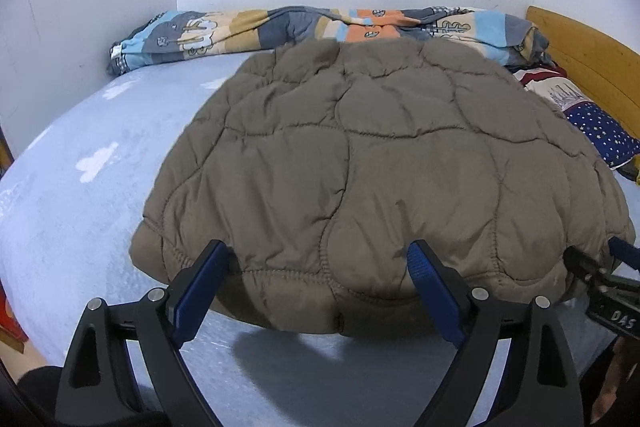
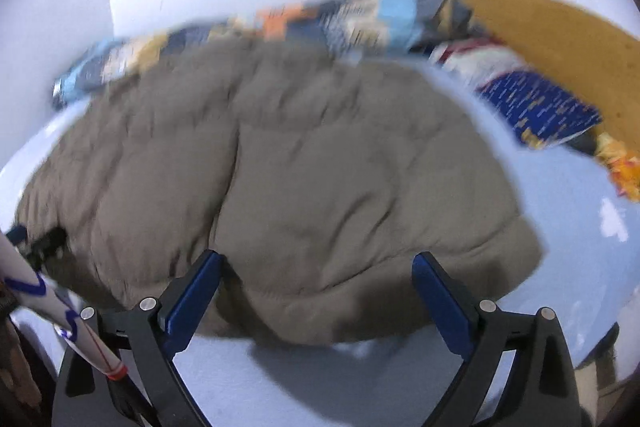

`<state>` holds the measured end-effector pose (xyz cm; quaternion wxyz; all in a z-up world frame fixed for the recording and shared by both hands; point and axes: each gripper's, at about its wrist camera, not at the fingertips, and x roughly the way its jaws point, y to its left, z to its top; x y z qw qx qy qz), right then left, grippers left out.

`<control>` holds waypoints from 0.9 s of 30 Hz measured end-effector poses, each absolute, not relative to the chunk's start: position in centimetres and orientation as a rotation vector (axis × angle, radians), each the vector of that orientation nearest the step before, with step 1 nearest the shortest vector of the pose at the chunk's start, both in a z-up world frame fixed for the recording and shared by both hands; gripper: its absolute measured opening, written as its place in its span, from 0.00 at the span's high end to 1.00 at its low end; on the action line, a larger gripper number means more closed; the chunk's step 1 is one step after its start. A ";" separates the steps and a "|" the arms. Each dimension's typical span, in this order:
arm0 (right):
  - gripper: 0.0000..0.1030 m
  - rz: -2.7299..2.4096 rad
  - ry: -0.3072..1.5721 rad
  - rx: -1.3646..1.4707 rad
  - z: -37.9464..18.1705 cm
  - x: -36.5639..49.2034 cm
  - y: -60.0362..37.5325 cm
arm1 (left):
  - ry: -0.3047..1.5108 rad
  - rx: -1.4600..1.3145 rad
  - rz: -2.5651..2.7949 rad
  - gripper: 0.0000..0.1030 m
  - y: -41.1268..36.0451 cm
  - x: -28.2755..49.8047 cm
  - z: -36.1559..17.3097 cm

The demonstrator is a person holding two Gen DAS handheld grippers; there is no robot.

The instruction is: Fold large clothes

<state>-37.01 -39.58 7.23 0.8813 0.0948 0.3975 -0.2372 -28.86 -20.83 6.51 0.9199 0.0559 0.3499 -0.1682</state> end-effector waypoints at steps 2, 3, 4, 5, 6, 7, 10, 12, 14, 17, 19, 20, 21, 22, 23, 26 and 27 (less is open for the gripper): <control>0.04 -0.488 0.794 0.203 8.5 -37.6 -39.4 | 0.686 0.084 -0.358 0.12 -20.3 -29.5 8.3; 0.04 -0.478 0.776 0.219 9.2 -38.1 -39.2 | 0.661 0.063 -0.364 0.12 -20.0 -30.0 9.6; 0.04 -0.471 0.748 0.244 10.5 -38.9 -39.0 | 0.633 0.046 -0.368 0.12 -19.6 -30.5 11.2; 0.04 -0.474 0.721 0.255 11.6 -39.6 -38.8 | 0.613 0.031 -0.375 0.12 -19.2 -31.0 12.5; 0.04 -0.482 0.697 0.260 12.9 -40.3 -38.5 | 0.586 0.010 -0.380 0.12 -18.6 -31.6 14.0; 0.04 -0.491 0.687 0.261 13.9 -40.7 -38.2 | 0.565 -0.006 -0.381 0.12 -18.1 -32.1 15.2; 0.04 -0.490 0.633 0.252 17.6 -42.3 -37.3 | 0.520 -0.023 -0.359 0.10 -16.7 -33.8 19.2; 0.04 -0.488 0.603 0.236 20.4 -43.4 -36.5 | 0.507 -0.015 -0.327 0.10 -15.9 -34.9 21.5; 0.04 -0.478 0.561 0.236 22.9 -44.7 -35.5 | 0.493 -0.017 -0.301 0.09 -15.1 -35.9 23.3; 0.04 -0.449 0.511 0.244 26.5 -46.9 -34.0 | 0.461 0.000 -0.265 0.09 -14.2 -38.1 25.4; 0.02 -0.431 0.472 0.236 28.5 -48.4 -33.0 | 0.443 0.022 -0.239 0.09 -13.9 -39.7 26.2; 0.01 -0.422 0.454 0.228 29.4 -49.2 -32.3 | 0.447 0.031 -0.223 0.09 -13.8 -40.6 26.5; 0.01 -0.415 0.441 0.221 30.1 -50.0 -31.8 | 0.454 0.039 -0.217 0.09 -13.9 -41.2 26.7; 0.01 -0.397 0.429 0.215 30.8 -50.7 -31.0 | 0.453 0.049 -0.211 0.09 -13.9 -41.8 26.8; 0.00 -0.382 0.419 0.210 31.1 -51.2 -30.4 | 0.443 0.057 -0.207 0.09 -14.0 -42.5 26.9; 0.00 -0.363 0.414 0.191 31.3 -51.7 -28.9 | 0.452 0.071 -0.233 0.09 -14.4 -43.0 26.7; 0.00 -0.355 0.416 0.200 31.0 -51.5 -28.7 | 0.459 0.071 -0.238 0.09 -14.4 -43.0 26.7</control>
